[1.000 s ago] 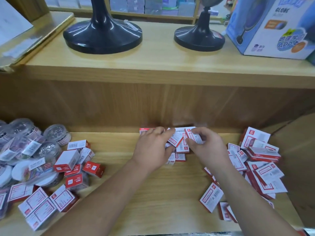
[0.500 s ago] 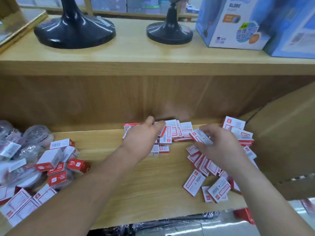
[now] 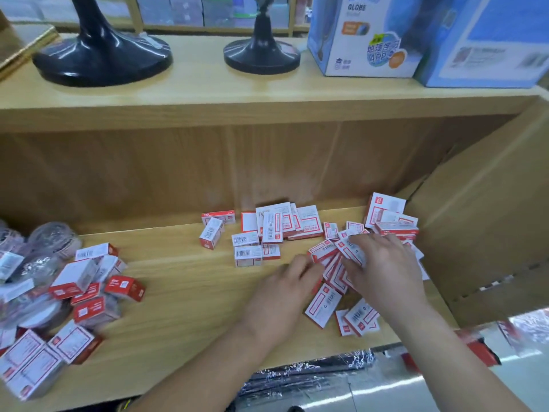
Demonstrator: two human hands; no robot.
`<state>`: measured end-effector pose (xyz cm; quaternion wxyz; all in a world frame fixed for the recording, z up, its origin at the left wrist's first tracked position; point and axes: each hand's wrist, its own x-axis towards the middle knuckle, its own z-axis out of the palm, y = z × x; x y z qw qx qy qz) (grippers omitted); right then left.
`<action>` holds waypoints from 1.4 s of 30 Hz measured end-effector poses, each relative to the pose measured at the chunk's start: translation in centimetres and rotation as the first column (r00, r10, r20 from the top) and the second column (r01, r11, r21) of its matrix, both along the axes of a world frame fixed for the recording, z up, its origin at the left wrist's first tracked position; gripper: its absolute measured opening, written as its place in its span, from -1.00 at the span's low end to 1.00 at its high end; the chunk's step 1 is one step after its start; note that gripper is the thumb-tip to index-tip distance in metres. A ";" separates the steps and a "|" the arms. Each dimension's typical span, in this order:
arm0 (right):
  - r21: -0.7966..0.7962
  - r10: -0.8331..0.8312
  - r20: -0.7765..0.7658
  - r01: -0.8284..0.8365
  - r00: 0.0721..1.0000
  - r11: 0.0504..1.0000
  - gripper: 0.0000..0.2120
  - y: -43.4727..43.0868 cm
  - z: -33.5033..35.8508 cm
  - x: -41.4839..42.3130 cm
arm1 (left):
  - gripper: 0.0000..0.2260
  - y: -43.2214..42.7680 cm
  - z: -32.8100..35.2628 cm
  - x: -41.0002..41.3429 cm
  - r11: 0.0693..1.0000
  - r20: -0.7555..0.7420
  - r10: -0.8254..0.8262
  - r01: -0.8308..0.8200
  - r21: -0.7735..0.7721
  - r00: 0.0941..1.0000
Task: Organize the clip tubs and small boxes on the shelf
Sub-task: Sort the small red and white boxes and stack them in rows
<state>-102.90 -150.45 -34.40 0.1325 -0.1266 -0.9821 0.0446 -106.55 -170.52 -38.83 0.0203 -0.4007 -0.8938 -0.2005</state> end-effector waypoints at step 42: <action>-0.773 0.105 0.023 -0.049 0.994 0.633 -0.78 -6.9 0.7 -10.9 | -0.58 -3.3 -0.5 -8.2 0.876 0.091 0.359 -0.368 0.311 0.929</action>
